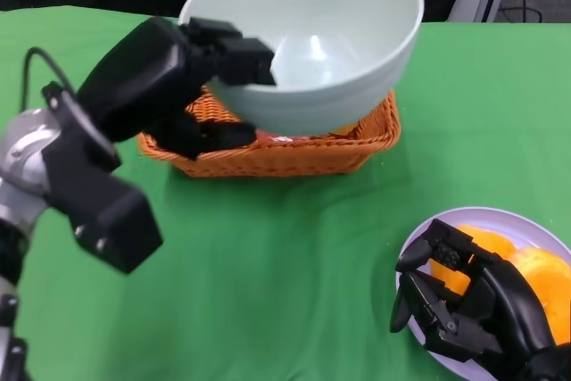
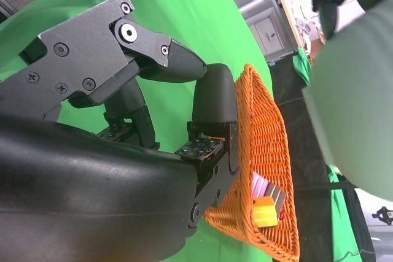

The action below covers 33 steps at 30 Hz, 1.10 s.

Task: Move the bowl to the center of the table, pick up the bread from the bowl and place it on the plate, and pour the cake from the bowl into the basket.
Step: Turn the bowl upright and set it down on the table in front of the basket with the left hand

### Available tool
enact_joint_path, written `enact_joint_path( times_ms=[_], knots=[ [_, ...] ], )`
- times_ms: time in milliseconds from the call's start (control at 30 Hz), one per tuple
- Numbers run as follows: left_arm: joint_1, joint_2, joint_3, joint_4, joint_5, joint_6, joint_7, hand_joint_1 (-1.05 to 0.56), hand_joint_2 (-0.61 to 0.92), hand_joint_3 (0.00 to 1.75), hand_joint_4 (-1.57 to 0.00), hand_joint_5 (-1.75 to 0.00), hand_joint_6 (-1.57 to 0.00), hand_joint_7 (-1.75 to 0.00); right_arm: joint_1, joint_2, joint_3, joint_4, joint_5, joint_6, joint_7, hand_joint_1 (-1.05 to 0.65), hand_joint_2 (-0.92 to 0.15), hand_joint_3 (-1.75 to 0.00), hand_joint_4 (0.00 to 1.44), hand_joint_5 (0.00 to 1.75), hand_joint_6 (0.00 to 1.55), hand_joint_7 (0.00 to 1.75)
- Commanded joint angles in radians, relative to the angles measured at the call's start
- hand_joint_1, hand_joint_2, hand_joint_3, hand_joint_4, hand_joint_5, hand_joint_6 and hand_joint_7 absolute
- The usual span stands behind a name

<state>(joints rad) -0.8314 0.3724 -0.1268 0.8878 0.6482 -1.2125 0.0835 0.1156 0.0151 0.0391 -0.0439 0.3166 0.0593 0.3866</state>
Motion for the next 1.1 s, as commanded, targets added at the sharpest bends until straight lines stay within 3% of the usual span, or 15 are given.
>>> enact_joint_path(
  times_ms=[33, 400, 600, 833, 933, 967, 1033, 1100],
  knots=[
    [0.042, 0.066, -0.022, -0.011, 0.111, -0.032, 0.16, -0.15, 0.69, 0.82, -0.67, -1.69, -0.69, -1.29, -0.008, -0.01, -0.013, 0.011, 0.007, -0.002, 0.0, -0.25, -0.56, -1.0, 0.67, 1.75, 0.53, 1.59],
    [0.166, 0.217, -0.207, -0.026, 0.484, 0.012, 0.786, -0.11, 0.65, 0.83, -0.68, -1.75, -0.67, -1.4, -0.008, -0.01, -0.016, 0.007, 0.005, 0.011, -0.006, -0.28, -0.56, -0.99, 0.67, 1.75, 0.54, 1.57],
    [0.2, 0.271, -0.351, -0.004, 0.59, 0.057, 1.033, -0.09, 0.62, 0.81, -0.68, -1.75, -0.67, -1.4, -0.007, -0.01, -0.018, 0.002, -0.001, 0.013, -0.011, -0.28, -0.56, -0.99, 0.67, 1.75, 0.54, 1.57],
    [0.242, 0.309, -0.508, 0.03, 0.654, 0.097, 1.194, -0.07, 0.81, 0.36, -0.69, -1.72, -0.7, -1.3, -0.002, -0.011, -0.016, -0.014, -0.005, 0.015, -0.019, -0.26, -0.58, -0.99, 0.65, 1.75, 0.51, 1.58],
    [0.246, 0.31, -0.56, 0.043, 0.664, 0.114, 1.234, -0.07, 0.85, 0.29, -0.69, -1.7, -0.72, -1.28, -0.002, -0.012, -0.017, -0.015, -0.003, 0.017, -0.017, -0.26, -0.58, -0.99, 0.64, 1.75, 0.51, 1.58],
    [0.257, 0.307, -0.579, 0.05, 0.667, 0.123, 1.243, -0.1, 0.83, 0.19, -0.68, -1.72, -0.73, -1.28, -0.003, -0.014, -0.019, -0.016, 0.004, 0.024, -0.014, -0.26, -0.58, -0.99, 0.64, 1.75, 0.51, 1.58],
    [0.271, 0.297, -0.609, 0.063, 0.668, 0.136, 1.262, -0.1, 0.85, 0.06, -0.68, -1.72, -0.82, -1.11, -0.002, -0.013, -0.02, -0.02, 0.003, 0.027, -0.019, -0.26, -0.59, -0.99, 0.64, 1.75, 0.51, 1.59],
    [0.273, 0.286, -0.633, 0.078, 0.666, 0.15, 1.28, -0.06, 0.88, 0.02, -0.67, -1.74, -0.76, -1.23, 0.0, -0.012, -0.02, -0.021, -0.002, 0.024, -0.02, -0.25, -0.59, -0.98, 0.64, 1.75, 0.51, 1.59]
  ],
)
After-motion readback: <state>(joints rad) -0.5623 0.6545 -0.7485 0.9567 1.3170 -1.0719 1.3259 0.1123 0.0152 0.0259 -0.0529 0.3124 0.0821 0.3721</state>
